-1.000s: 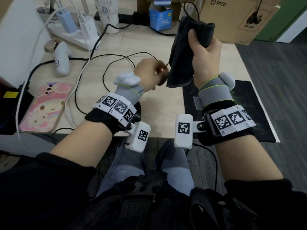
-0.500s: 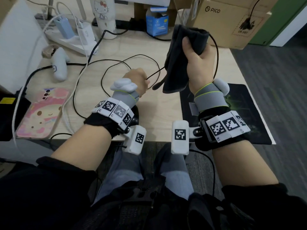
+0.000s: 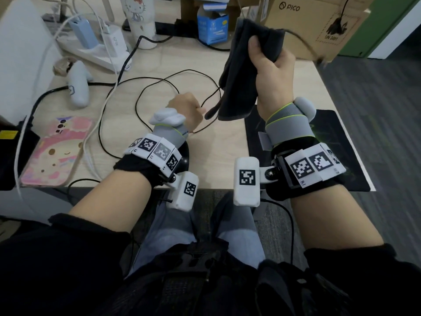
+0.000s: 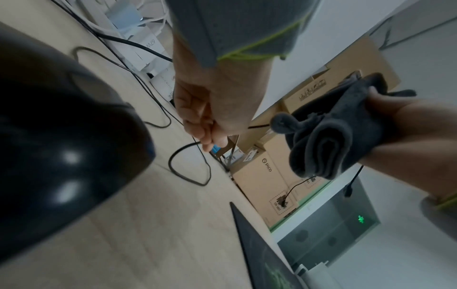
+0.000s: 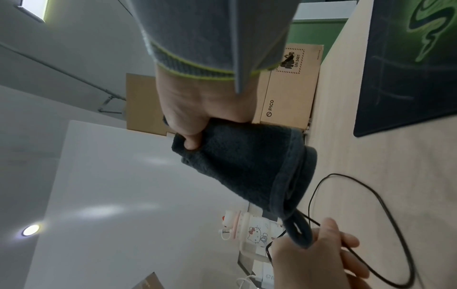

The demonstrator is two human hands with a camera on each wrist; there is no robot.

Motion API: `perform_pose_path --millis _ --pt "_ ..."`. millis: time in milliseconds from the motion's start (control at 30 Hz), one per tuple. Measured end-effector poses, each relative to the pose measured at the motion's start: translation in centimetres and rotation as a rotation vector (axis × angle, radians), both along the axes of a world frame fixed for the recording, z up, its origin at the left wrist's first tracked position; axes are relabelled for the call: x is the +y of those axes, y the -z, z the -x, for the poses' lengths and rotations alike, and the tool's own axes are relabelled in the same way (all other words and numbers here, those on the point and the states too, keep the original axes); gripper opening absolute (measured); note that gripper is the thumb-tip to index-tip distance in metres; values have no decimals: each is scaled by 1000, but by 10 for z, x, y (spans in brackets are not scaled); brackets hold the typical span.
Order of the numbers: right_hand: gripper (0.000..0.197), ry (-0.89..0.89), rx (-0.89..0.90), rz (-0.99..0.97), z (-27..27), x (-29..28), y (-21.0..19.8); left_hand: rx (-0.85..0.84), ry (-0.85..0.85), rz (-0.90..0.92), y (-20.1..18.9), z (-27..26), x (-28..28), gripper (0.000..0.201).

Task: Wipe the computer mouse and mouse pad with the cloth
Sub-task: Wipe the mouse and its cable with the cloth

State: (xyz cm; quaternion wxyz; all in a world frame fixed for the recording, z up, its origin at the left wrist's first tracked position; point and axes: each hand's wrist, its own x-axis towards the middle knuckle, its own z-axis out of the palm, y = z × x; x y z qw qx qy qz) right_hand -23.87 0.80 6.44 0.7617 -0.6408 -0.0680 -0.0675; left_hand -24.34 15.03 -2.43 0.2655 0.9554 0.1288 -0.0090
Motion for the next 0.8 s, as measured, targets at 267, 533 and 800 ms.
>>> perform_pose_path --millis 267,533,800 --pt "9 -5 35 -6 -3 2 -2 -443 283 269 -40 12 -20 20" --pt "9 5 11 -17 -6 -6 -2 -53 51 132 -2 10 6 25" --pt "13 24 55 -40 -9 -4 2 -9 214 35 -24 11 7 14"
